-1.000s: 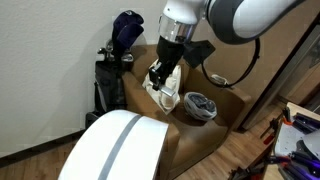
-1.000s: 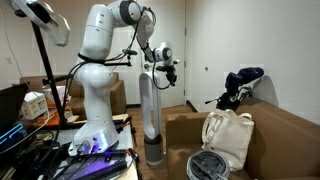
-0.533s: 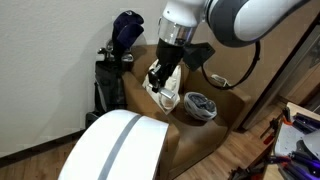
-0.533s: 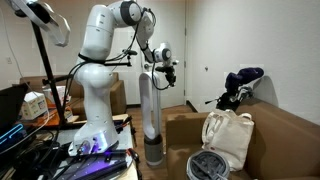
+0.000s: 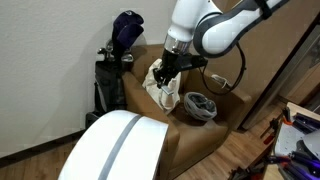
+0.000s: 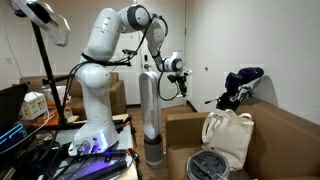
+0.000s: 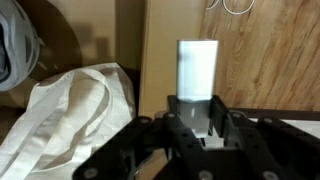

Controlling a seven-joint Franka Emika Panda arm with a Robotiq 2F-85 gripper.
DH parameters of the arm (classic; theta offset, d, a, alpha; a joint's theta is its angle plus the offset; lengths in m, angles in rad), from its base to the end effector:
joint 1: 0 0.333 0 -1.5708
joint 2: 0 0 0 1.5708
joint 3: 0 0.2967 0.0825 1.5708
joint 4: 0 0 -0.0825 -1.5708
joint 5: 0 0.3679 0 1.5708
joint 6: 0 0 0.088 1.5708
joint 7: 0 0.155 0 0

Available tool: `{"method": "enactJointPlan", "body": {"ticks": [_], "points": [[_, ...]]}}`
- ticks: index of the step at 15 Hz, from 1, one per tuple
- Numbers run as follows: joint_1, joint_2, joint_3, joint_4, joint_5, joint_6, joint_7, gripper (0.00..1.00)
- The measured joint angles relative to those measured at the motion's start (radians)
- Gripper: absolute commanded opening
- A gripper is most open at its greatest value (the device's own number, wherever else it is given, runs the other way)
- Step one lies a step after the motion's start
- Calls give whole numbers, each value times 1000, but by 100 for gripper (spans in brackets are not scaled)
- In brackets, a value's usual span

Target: Move the white object from one arm of the couch to the other,put the remote on the left arm of the couch and then move the helmet to the corner

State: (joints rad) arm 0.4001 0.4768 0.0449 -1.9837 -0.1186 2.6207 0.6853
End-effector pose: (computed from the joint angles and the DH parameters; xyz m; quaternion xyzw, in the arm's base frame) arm 0.5569 0.2654 0.1862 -0.9937 0.0741 -0.0806 0.0233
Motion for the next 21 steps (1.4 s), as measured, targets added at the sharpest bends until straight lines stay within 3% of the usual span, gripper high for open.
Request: {"method": "enactJointPlan", "body": {"ticks": [12,21], "points": [[-5,242,-24,25,83,191,1,10],[20,367,-17,126,113,212,0,10]]}}
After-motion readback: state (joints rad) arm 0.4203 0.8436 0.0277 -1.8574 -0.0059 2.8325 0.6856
